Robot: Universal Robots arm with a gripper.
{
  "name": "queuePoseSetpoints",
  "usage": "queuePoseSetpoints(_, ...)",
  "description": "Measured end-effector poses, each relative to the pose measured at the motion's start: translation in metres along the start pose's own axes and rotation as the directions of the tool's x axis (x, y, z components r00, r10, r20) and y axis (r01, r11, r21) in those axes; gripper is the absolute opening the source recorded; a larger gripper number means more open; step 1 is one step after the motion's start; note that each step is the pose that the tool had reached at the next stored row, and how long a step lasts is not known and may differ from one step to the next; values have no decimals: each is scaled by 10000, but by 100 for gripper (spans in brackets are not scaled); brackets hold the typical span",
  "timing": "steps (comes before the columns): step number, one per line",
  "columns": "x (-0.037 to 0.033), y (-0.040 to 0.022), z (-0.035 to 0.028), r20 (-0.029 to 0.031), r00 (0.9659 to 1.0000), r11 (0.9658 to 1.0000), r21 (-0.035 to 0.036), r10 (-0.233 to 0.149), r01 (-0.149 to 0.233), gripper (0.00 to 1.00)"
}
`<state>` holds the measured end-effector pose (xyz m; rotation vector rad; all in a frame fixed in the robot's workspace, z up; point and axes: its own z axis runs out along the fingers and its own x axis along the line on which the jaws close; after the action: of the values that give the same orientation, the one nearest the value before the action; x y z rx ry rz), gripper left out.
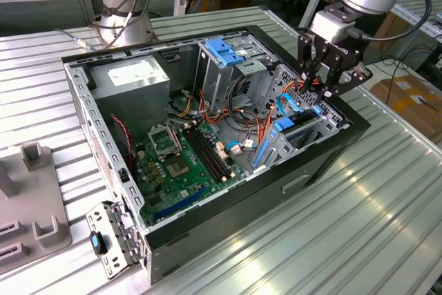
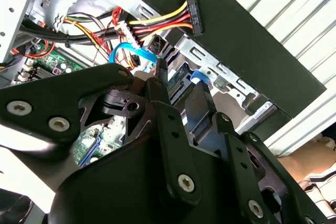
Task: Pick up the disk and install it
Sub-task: 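Insert the second disk wire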
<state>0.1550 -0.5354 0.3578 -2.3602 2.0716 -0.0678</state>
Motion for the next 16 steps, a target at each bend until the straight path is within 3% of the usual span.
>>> queuePoseSetpoints(8, -28, -156, 4, -22, 10000, 10000, -3, 0, 0, 42)
queuePoseSetpoints(16, -29, -176, 4, -21, 10000, 10000, -3, 0, 0, 42)
